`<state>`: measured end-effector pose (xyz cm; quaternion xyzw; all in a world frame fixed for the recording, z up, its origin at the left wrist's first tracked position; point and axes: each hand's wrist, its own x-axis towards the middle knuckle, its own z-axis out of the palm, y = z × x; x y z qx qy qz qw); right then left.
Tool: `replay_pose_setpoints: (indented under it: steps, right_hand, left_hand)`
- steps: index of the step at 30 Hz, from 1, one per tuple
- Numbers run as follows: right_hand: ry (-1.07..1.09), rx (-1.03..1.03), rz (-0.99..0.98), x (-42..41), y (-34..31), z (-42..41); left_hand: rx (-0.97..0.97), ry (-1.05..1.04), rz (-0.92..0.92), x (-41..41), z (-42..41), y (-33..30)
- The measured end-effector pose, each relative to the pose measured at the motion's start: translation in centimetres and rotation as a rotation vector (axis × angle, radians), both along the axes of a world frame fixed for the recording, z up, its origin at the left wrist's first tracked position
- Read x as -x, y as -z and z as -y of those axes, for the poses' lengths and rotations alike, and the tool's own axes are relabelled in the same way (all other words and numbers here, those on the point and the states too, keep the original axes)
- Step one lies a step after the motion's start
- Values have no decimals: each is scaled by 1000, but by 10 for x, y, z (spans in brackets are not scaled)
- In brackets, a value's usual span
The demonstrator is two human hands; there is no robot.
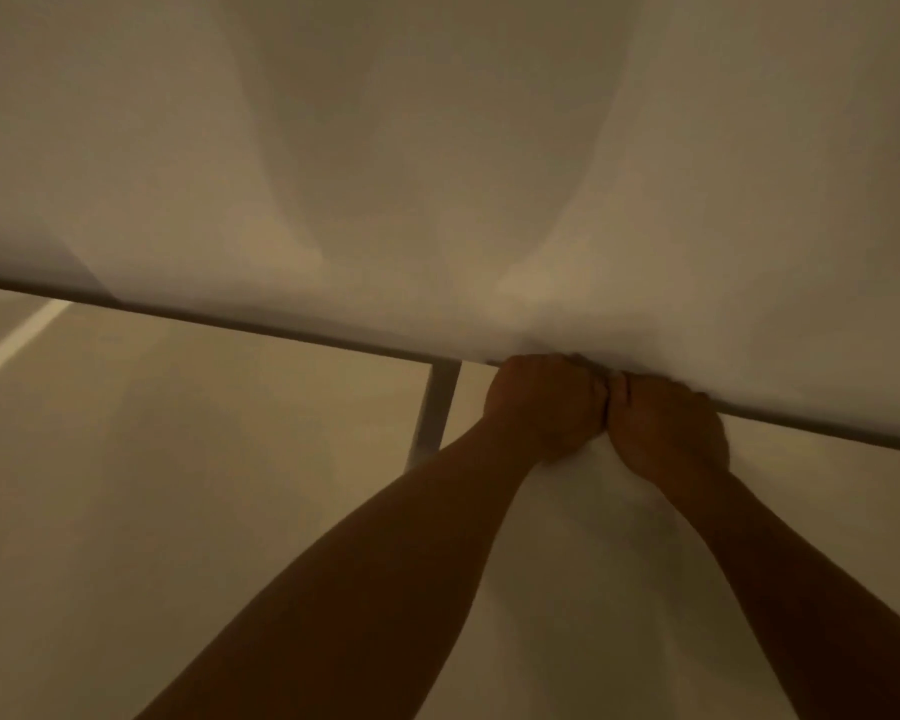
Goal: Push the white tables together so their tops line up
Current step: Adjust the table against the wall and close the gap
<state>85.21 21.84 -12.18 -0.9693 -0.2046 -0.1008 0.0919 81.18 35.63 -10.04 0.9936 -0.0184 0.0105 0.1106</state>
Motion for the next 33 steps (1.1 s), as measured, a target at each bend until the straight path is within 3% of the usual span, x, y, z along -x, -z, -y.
replay_pose_setpoints:
  steps: [2,12,18,33]
  right_hand:
    - [30,99,-26,-1,3,-1]
    - [14,85,95,14,-3,-14]
    - [60,51,-24,25,-15,-19]
    - [76,41,-101,49,-20,-27]
  left_hand:
    - [-22,46,4,-7,-5,10]
    - [13,112,126,8,-19,16]
    - [61,55,77,13,-20,9]
    - [165,18,111,34,-26,13]
